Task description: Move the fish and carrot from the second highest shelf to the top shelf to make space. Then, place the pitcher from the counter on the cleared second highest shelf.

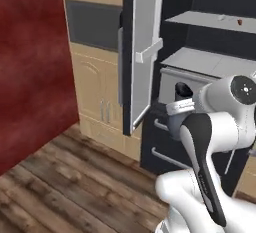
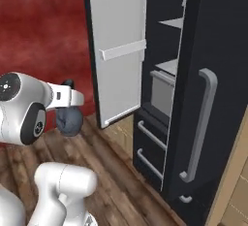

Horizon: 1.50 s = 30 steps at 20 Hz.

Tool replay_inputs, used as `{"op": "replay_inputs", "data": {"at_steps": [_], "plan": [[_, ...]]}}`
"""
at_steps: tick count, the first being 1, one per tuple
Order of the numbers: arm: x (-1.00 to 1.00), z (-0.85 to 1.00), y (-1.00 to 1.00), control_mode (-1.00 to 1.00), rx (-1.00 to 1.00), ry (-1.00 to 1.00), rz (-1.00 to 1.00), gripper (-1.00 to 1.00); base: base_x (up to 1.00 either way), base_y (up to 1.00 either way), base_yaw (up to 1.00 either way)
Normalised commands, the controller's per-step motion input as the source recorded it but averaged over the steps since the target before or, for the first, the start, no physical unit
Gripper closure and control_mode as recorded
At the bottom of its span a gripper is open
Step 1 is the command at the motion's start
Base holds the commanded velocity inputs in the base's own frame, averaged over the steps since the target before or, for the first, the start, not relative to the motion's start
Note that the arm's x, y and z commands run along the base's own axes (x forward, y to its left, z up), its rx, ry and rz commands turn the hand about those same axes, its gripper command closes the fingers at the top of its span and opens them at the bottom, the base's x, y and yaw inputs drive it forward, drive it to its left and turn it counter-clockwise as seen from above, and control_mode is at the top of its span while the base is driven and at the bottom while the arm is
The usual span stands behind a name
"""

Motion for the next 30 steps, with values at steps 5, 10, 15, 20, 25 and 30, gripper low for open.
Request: {"op": "replay_inputs", "data": {"at_steps": [5,10,15,20,25,30], "plan": [[0.0,0.0,0.0,1.0,0.0,0.0,0.0,1.0,0.62,0.46,-0.54],[0.0,0.0,0.0,1.0,0.0,0.0,0.0,1.0,0.57,0.25,-0.51],[0.0,0.0,0.0,1.0,0.0,0.0,0.0,1.0,0.51,0.16,-0.51],[0.0,0.0,0.0,1.0,0.0,0.0,0.0,1.0,0.47,0.11,-0.48],[0.0,0.0,0.0,1.0,0.0,0.0,0.0,1.0,0.5,0.2,-0.45],[0.0,0.0,0.0,1.0,0.0,0.0,0.0,1.0,0.58,0.44,-0.4]]}}
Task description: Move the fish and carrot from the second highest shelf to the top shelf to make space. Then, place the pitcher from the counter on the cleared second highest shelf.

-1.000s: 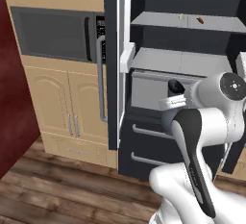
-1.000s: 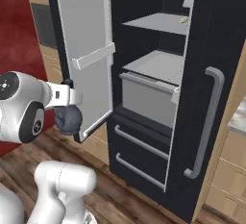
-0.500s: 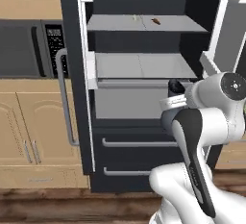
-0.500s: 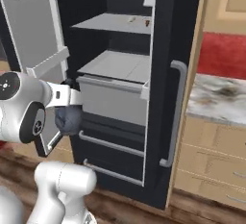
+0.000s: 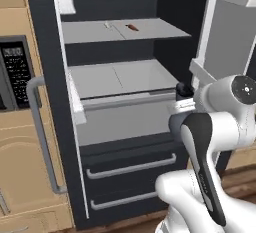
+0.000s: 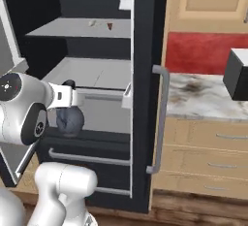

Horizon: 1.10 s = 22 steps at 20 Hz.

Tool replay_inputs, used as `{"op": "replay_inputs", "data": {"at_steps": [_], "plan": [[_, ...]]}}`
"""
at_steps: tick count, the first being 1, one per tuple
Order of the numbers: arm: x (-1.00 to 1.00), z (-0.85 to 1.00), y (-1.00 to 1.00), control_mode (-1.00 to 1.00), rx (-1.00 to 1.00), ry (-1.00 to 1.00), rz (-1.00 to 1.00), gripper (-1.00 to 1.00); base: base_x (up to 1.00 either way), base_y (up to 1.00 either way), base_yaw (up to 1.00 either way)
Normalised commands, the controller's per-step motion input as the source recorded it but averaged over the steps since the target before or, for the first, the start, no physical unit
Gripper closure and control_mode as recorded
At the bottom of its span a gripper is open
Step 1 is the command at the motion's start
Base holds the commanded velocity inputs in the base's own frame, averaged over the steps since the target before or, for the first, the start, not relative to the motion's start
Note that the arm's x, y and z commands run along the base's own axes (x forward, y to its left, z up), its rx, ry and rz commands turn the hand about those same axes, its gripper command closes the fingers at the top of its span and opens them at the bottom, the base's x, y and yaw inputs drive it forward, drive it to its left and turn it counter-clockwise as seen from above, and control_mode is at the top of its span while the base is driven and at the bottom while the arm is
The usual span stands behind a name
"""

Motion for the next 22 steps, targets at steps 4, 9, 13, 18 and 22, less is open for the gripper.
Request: {"op": "replay_inputs", "data": {"at_steps": [4,9,13,18,22], "plan": [[0.0,0.0,0.0,1.0,0.0,0.0,0.0,1.0,0.58,0.55,-0.31],[0.0,0.0,0.0,1.0,0.0,0.0,0.0,1.0,0.59,0.5,-0.18],[0.0,0.0,0.0,1.0,0.0,0.0,0.0,1.0,0.59,0.17,-0.03],[0.0,0.0,0.0,1.0,0.0,0.0,0.0,1.0,0.59,0.0,0.06],[0.0,0.0,0.0,-1.0,0.0,0.0,0.0,1.0,0.21,0.0,0.07]]}}
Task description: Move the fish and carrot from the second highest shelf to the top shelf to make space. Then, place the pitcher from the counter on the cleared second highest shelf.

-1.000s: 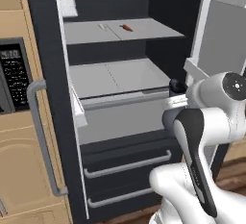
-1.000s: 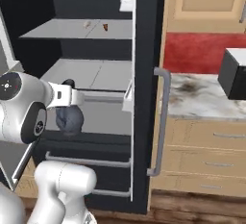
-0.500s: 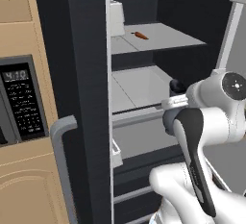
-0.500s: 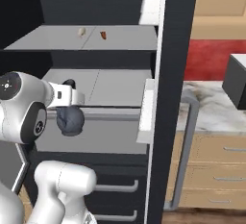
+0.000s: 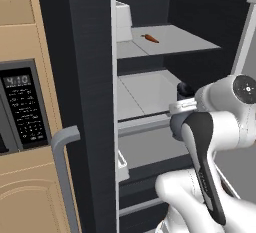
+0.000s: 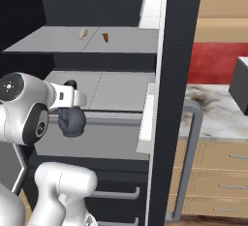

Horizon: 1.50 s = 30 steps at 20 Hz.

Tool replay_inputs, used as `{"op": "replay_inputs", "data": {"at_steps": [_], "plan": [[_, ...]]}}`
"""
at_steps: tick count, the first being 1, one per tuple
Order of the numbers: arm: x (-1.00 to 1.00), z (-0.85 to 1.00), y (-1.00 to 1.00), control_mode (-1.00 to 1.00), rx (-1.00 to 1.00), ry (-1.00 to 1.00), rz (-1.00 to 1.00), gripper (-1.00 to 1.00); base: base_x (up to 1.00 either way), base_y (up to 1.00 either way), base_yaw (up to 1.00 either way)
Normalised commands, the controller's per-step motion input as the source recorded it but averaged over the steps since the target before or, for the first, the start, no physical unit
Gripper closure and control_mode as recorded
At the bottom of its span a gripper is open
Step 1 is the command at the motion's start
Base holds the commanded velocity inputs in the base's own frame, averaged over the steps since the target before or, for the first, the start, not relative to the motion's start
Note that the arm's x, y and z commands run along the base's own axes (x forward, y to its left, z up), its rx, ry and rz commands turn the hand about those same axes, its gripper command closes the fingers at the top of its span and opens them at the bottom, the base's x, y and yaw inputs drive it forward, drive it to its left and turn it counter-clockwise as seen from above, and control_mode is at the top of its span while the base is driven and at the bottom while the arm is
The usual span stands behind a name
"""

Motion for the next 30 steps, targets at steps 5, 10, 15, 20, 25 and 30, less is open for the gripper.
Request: {"op": "replay_inputs", "data": {"at_steps": [5,10,15,20,25,30], "plan": [[0.02,-0.03,0.0,-1.0,0.0,-0.01,0.0,1.0,0.0,0.0,0.0],[0.39,-0.01,0.08,-1.0,0.0,-0.15,0.02,1.0,0.0,0.0,0.0],[0.53,-0.06,0.28,-1.0,0.0,-0.14,0.07,1.0,0.0,0.0,0.0],[0.49,-0.2,0.2,-1.0,0.0,0.01,0.09,1.0,0.0,0.0,0.0],[0.54,-0.15,0.22,-1.0,0.0,0.08,0.09,1.0,0.0,0.0,0.0],[0.54,-0.16,0.21,-1.0,0.0,0.01,0.06,1.0,0.0,0.0,0.0]]}}
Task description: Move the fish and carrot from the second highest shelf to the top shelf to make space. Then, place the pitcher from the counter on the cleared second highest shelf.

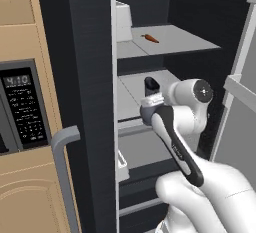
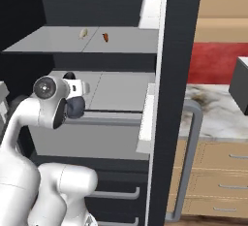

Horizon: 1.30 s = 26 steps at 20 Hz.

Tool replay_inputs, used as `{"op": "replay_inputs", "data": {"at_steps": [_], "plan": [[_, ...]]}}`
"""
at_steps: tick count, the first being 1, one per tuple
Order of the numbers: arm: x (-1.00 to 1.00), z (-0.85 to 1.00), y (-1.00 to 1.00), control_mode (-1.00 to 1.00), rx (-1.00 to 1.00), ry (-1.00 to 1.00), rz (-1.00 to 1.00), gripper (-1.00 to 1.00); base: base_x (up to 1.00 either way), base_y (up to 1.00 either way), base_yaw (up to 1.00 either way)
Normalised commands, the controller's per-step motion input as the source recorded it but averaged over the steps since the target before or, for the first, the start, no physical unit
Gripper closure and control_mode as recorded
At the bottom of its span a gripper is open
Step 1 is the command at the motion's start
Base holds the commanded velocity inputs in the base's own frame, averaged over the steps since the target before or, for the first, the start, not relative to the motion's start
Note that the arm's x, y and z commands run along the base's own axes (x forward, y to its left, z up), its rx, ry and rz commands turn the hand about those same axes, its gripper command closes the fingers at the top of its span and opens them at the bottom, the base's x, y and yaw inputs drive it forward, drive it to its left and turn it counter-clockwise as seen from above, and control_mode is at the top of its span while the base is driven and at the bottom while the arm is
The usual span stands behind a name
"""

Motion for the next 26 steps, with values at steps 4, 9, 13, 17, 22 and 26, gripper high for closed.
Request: {"op": "replay_inputs", "data": {"at_steps": [4,9,13,17,22,26], "plan": [[0.53,-0.24,0.07,-1.0,0.0,-0.09,0.0,1.0,0.0,0.0,0.0],[0.6,-0.2,0.0,-1.0,0.0,-0.11,0.0,1.0,0.0,0.0,0.0],[0.74,-0.12,0.0,-1.0,0.0,-0.05,0.0,1.0,0.0,0.0,0.0],[0.73,-0.01,0.0,-1.0,0.0,0.0,0.0,1.0,0.0,0.0,0.0],[0.73,-0.1,0.0,-1.0,0.0,0.0,0.0,1.0,0.0,0.0,0.0],[0.63,-0.31,0.0,-1.0,0.0,0.0,0.0,1.0,0.0,0.0,0.0]]}}
